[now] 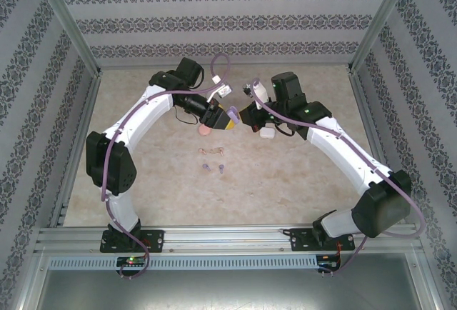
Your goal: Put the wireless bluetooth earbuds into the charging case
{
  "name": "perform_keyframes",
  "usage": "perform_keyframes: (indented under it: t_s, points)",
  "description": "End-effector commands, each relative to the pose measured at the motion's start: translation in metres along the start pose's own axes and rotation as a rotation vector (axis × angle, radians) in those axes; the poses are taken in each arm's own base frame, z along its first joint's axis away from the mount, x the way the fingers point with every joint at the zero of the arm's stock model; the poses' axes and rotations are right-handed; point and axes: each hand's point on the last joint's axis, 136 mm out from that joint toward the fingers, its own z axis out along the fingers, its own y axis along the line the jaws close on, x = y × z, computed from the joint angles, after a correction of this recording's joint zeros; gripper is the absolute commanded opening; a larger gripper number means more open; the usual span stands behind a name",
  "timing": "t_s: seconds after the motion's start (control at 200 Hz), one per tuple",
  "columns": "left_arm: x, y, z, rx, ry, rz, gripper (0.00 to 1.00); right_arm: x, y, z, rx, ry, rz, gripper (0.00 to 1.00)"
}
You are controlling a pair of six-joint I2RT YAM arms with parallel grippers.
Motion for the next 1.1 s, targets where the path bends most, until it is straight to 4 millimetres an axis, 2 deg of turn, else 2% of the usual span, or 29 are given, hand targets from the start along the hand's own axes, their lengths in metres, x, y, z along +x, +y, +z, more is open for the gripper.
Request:
perform_keyframes:
  t_s: [0.0, 0.49, 0.809, 0.864, 0.969, 1.024, 1.069, 1.099]
  points:
    - [-0.004, -0.007, -0.003, 0.041, -0.006, 0.018, 0.59, -0.004, 0.01, 0.002, -0.029, 0.006, -0.031, 0.0]
    - [-0.004, -0.006, -0.001, 0.067, -0.003, 0.012, 0.42, -0.004, 0.012, 0.01, -0.038, 0.022, -0.037, 0.0]
    - [-0.004, -0.005, 0.0, 0.072, -0.006, 0.014, 0.14, -0.007, 0.012, 0.012, -0.029, 0.019, -0.041, 0.0]
    - [-0.004, -0.005, 0.0, 0.071, -0.005, 0.016, 0.12, -0.007, 0.012, 0.012, -0.024, 0.017, -0.039, 0.0]
    - [-0.004, -0.004, 0.001, 0.066, -0.006, 0.015, 0.01, -0.011, 0.008, 0.008, 0.001, 0.001, -0.038, 0.0]
    - [-0.003, -0.002, 0.0, 0.058, -0.006, 0.015, 0.0, -0.013, 0.007, 0.005, 0.015, -0.007, -0.032, 0.0]
    - [-0.003, 0.0, 0.0, 0.043, -0.011, 0.018, 0.0, -0.015, 0.006, 0.001, 0.029, -0.017, -0.025, 0.18]
    - [-0.003, 0.003, -0.002, 0.03, -0.018, 0.018, 0.0, -0.016, 0.004, -0.004, 0.042, -0.025, -0.021, 0.22]
